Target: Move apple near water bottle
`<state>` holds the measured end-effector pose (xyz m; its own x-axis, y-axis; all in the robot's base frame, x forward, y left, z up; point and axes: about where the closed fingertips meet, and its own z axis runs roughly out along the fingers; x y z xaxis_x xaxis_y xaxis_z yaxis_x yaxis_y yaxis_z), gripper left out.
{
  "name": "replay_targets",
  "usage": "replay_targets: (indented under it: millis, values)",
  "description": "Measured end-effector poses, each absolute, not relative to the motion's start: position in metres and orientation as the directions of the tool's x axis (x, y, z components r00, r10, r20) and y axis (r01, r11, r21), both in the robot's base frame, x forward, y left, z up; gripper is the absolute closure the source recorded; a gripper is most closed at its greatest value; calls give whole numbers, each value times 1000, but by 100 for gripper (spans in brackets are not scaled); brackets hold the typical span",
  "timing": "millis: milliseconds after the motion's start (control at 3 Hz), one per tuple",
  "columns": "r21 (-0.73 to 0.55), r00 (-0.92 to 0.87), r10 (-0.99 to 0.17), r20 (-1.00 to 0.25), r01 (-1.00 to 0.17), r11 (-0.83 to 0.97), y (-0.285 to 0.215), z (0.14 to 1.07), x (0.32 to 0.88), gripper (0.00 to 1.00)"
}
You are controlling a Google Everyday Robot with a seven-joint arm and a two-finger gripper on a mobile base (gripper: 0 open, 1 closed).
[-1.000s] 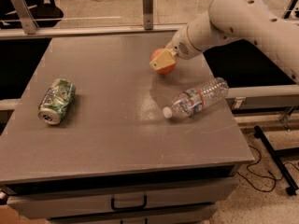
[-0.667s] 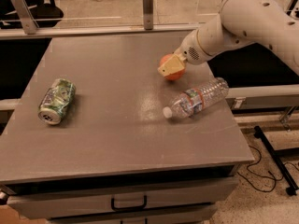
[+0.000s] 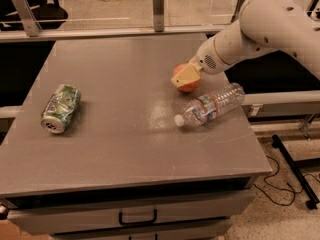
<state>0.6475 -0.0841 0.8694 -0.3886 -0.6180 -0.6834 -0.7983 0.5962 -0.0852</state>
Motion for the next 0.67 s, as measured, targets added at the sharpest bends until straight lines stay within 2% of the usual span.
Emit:
replay_targets:
  millis: [333, 667]
  values:
    - [-83, -399, -618, -677, -793, 603, -89, 868, 644, 13]
    - [-82, -407, -618, -673, -789, 609, -92, 867, 640, 0]
